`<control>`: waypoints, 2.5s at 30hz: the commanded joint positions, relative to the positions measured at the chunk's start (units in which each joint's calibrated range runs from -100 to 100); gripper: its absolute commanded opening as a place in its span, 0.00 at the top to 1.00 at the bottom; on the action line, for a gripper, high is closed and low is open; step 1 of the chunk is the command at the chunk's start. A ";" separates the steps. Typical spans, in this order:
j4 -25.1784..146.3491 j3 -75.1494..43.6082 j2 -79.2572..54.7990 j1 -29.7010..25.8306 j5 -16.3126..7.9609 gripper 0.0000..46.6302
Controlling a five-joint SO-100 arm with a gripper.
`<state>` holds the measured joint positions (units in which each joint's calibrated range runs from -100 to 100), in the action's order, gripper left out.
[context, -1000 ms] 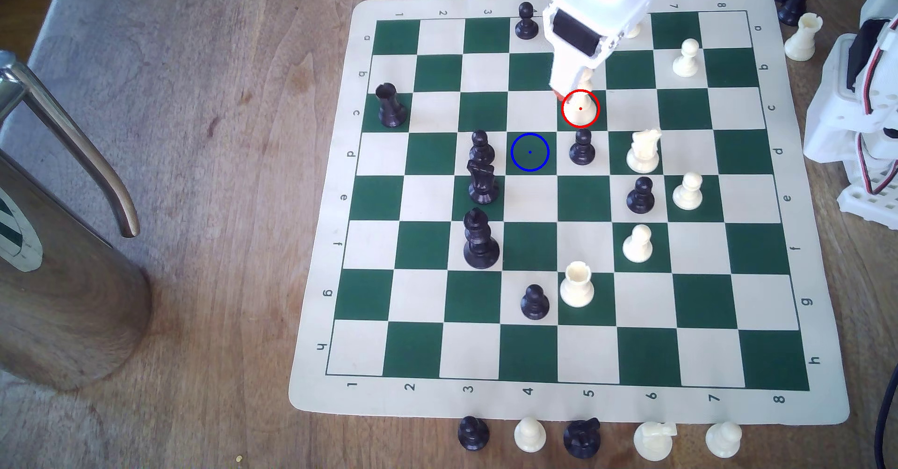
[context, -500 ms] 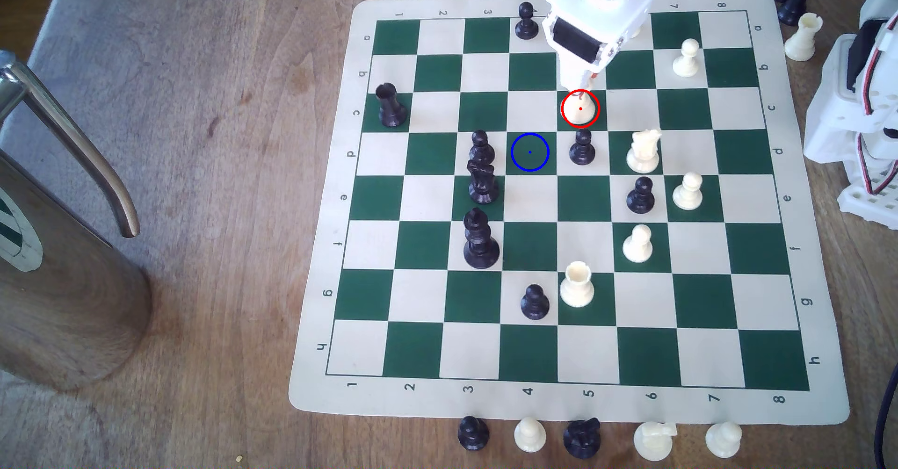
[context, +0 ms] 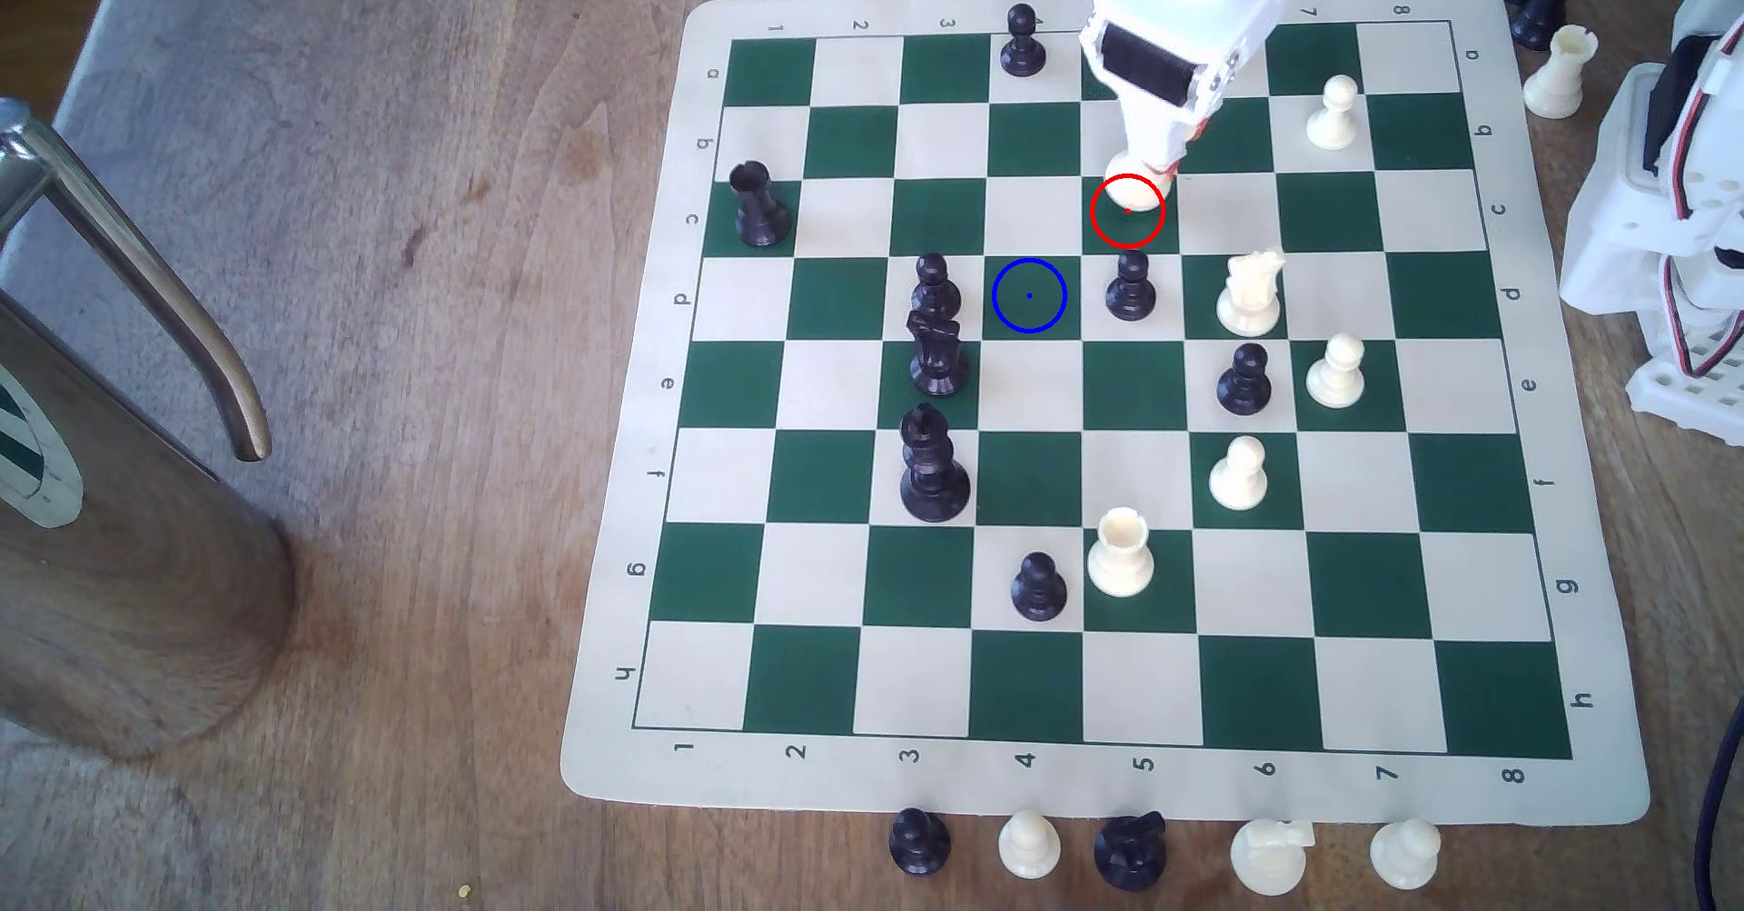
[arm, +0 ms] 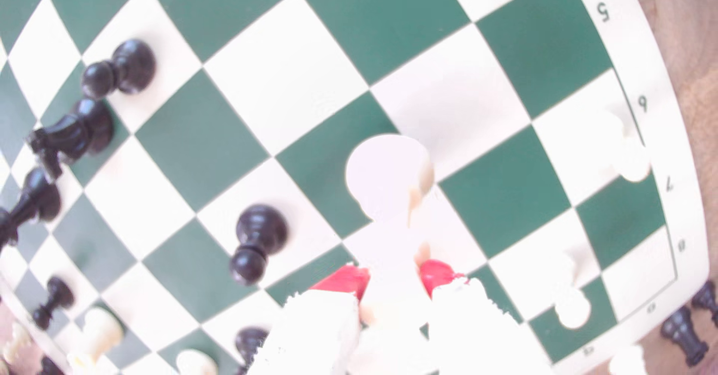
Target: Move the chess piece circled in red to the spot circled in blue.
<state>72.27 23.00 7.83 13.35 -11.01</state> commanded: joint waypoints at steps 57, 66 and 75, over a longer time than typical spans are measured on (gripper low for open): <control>17.82 -49.20 -29.40 -11.59 -2.30 0.99; 17.82 -49.47 -29.74 -12.21 -2.39 0.99; 17.57 -49.47 -31.60 -11.51 -2.30 0.92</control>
<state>90.12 -22.37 -24.93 1.18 -13.02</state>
